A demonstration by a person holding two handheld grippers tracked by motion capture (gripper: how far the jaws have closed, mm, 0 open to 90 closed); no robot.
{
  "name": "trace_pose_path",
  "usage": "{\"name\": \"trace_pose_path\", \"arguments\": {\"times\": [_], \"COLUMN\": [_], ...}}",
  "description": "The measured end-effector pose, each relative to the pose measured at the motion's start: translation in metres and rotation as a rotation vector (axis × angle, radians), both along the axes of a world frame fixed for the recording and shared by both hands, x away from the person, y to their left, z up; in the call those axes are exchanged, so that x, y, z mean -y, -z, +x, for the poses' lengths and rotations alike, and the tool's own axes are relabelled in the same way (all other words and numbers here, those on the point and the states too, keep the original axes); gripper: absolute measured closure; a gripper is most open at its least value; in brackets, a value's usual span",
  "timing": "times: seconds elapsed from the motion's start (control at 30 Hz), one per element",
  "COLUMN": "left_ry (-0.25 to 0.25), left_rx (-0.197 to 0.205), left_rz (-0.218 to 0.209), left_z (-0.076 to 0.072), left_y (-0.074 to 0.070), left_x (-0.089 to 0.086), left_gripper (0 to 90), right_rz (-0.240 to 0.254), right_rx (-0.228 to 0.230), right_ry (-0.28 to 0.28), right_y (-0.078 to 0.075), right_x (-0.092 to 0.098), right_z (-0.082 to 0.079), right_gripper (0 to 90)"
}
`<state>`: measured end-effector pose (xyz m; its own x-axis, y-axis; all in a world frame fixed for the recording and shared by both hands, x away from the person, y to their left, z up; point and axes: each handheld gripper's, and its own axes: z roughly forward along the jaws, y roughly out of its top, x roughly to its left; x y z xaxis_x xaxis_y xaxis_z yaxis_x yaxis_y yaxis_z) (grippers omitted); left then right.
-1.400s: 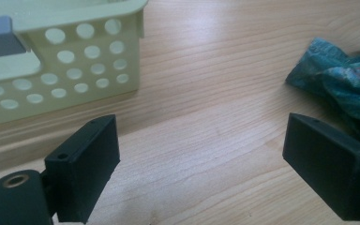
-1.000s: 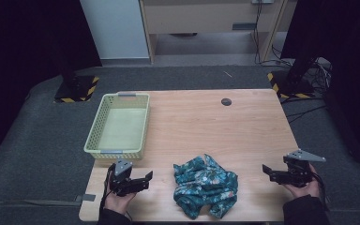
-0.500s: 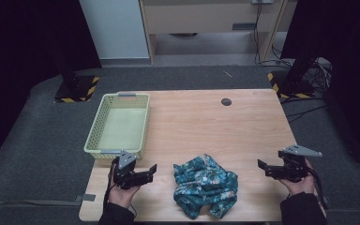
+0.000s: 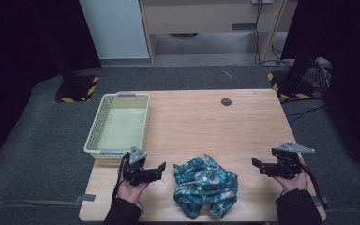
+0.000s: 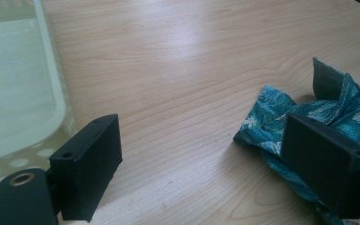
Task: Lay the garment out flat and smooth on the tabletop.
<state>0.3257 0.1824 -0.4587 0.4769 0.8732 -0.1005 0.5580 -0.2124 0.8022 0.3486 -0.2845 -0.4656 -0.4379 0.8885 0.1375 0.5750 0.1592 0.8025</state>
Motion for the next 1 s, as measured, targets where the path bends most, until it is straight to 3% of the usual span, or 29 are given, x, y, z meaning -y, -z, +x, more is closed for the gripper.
{"name": "trace_pose_path", "arguments": {"times": [0.53, 1.0], "left_ry": [0.06, 0.109], "left_rx": [-0.028, -0.073], "left_rz": [0.004, 0.026], "left_z": [0.009, 0.015], "left_y": [0.009, 0.023], "left_x": [0.022, 0.045], "left_gripper": [13.5, 15.4], "right_rz": [0.03, 0.063], "right_rx": [-0.02, -0.063], "right_ry": [-0.059, -0.153], "right_y": [0.004, 0.017], "right_x": [-0.022, -0.054], "right_z": [0.006, 0.009], "right_gripper": [7.5, 11.9]}}
